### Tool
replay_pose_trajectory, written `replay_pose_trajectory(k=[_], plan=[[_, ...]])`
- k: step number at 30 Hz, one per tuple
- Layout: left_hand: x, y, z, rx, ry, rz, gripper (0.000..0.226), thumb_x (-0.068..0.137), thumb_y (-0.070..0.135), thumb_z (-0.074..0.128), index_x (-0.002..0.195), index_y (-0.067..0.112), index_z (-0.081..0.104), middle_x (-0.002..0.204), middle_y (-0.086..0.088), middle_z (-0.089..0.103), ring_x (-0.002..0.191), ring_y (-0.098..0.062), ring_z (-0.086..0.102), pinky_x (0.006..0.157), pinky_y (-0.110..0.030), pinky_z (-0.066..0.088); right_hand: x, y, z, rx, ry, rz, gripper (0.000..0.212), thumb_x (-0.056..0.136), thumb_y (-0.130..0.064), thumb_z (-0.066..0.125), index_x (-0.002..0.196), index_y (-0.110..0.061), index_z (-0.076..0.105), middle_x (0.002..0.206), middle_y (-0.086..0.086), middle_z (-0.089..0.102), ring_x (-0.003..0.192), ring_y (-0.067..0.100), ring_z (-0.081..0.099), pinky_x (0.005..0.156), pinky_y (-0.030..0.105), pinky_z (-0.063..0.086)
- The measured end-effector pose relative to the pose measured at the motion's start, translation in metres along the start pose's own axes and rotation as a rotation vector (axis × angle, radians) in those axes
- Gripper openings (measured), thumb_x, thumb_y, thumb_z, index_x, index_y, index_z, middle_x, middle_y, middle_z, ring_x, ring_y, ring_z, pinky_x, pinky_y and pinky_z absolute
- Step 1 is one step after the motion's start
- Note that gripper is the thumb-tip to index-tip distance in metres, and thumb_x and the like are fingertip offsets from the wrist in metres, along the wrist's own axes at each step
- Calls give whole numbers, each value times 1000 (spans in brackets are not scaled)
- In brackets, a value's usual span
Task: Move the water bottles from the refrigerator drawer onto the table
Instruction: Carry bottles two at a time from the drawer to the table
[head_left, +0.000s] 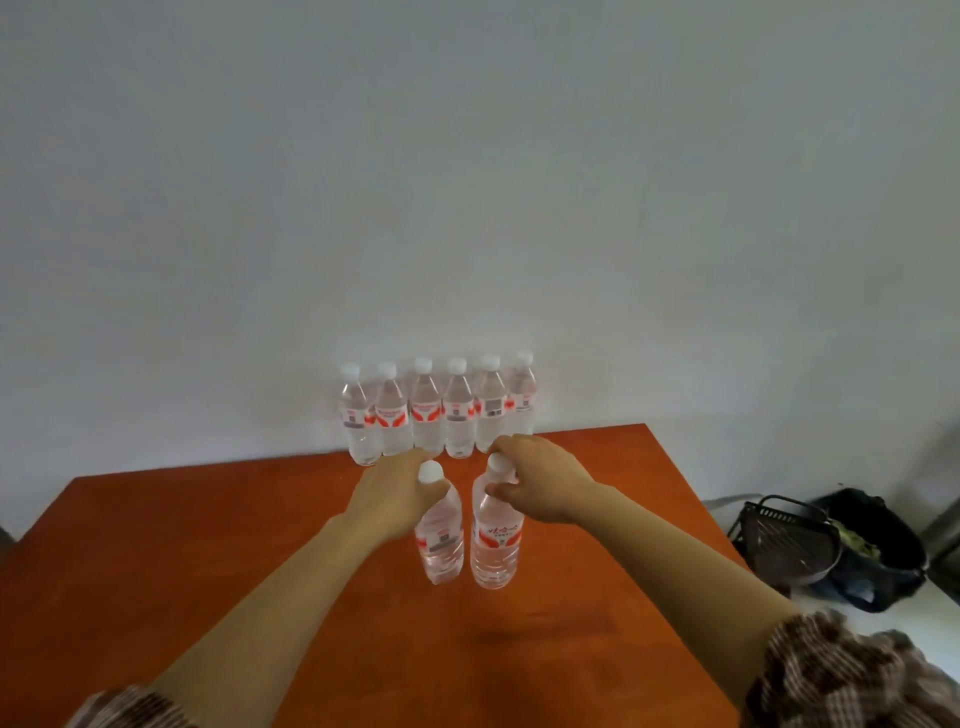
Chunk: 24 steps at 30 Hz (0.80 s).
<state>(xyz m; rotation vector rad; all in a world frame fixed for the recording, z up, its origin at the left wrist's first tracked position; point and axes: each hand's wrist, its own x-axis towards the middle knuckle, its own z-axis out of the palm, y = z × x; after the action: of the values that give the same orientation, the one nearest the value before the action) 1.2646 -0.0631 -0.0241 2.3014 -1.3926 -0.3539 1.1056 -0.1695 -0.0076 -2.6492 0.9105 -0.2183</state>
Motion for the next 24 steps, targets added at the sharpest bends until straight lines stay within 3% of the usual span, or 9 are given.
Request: replay_pose_trajectory(k=[8,12,16,21,24], plan=[[95,-89,-25,-63,-100,39,18,91,34,59,106,25,55,97,7,59,83,-10,55,59,-15,35,115,-24,43,-14,-47,76,40,89,-36,64,125,-22,52,126,-2,59,107,18,59,81,25,47],[130,-123,-31,-78,-137,21,16,89,31,61,103,24,55,102,3,62,87,-12,59,69,-22,45,160,-33,62,-66,-67,66,43,89,-35,63,127,-20,51,128,0,57,109,21,58,81,29,47],[158,-145,-36,-66,-133,27,13,88,26,61,99,22,54,94,3,59,79,-13,55,56,-18,35,198,-41,74,-109,-83,64,40,90,-31,63,126,-18,51,126,3,59,107,24,59,77,31,45],[184,-162,-43,-58,-121,35,13,86,26,61,94,25,50,88,3,57,77,-15,54,55,-20,33,235,-51,84,-136,-97,62,37,92,-30,60,124,-15,50,120,5,60,101,28,60,68,31,41],[198,-169,-44,-54,-128,45,12,87,27,60,96,22,54,87,2,59,72,-11,53,54,-20,33,252,-57,90,-129,-95,70,38,92,-31,61,125,-13,50,120,6,60,101,29,61,70,33,45]])
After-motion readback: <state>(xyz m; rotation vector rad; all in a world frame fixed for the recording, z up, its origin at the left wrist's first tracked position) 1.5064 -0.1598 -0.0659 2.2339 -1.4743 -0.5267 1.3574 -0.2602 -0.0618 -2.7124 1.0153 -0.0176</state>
